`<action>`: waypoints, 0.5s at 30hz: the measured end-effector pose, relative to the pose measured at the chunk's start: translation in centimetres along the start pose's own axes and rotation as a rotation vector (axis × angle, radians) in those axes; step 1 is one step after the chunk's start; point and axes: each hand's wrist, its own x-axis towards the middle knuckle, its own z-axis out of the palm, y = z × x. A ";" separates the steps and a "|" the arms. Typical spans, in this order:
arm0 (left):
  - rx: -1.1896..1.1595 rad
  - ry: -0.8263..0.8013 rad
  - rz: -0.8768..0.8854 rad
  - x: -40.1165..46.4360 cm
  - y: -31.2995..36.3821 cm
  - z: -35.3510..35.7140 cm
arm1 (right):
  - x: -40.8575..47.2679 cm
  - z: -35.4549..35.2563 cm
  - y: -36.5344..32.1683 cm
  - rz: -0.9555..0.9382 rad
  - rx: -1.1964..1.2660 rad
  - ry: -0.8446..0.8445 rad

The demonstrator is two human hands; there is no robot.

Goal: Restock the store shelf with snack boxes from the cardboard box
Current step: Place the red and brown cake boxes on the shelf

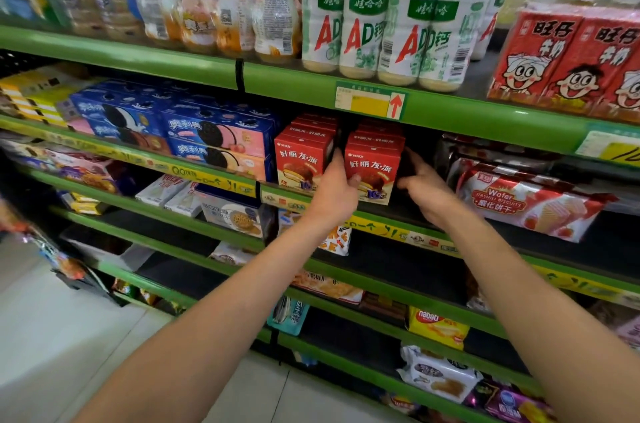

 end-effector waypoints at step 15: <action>1.153 -0.133 0.442 4.3 -0.2 -12.9 | -0.1 -0.8 -3.1 -0.166 -0.181 -0.118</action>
